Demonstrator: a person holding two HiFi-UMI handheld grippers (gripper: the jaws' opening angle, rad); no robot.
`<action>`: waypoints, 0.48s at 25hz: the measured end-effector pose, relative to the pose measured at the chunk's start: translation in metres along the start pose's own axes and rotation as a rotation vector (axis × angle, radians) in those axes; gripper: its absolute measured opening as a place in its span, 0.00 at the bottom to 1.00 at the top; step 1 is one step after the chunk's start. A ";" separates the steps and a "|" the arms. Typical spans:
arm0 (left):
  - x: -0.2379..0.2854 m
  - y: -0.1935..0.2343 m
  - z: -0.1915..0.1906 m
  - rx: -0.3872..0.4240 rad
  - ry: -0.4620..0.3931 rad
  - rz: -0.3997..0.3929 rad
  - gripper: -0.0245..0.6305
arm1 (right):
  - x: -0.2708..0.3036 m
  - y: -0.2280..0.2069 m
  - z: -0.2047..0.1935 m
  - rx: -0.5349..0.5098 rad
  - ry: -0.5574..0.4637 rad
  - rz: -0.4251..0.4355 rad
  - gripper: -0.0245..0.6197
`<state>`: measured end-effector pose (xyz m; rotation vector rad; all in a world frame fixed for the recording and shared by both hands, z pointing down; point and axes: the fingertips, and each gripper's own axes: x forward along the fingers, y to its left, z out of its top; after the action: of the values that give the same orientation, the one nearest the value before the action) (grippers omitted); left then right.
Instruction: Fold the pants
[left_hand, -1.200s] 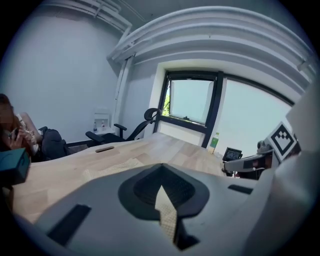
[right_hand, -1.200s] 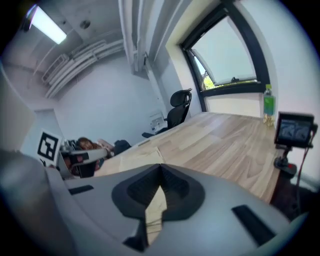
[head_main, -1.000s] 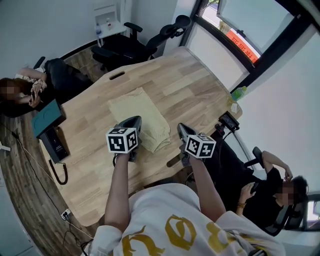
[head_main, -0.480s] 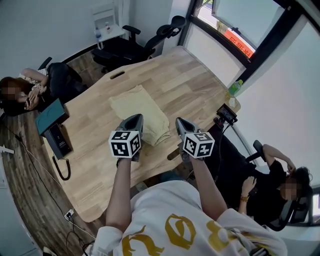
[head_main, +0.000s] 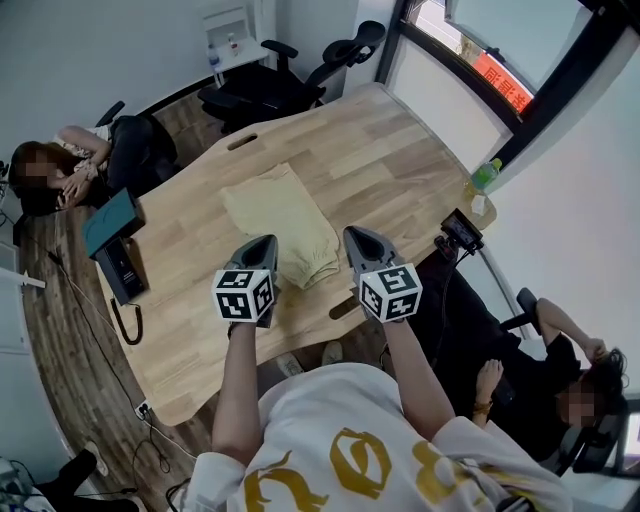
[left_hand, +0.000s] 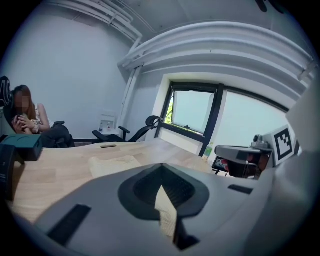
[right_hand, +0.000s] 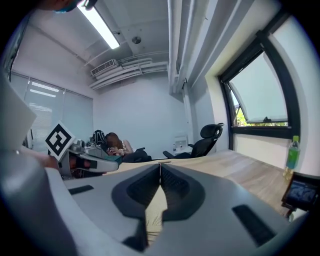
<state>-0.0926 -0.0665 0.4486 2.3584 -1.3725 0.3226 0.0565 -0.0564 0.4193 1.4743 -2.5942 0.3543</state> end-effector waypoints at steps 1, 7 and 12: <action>0.001 -0.003 -0.001 0.004 0.005 0.004 0.05 | -0.001 -0.002 -0.001 -0.005 0.001 0.017 0.05; -0.009 -0.027 -0.023 0.050 0.006 0.027 0.05 | -0.002 0.011 -0.012 -0.157 0.002 0.147 0.05; -0.009 -0.028 -0.051 0.016 0.063 0.055 0.05 | 0.001 0.020 -0.028 -0.181 0.043 0.236 0.05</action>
<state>-0.0728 -0.0245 0.4844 2.3059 -1.4129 0.4210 0.0395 -0.0396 0.4440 1.0951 -2.6894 0.1676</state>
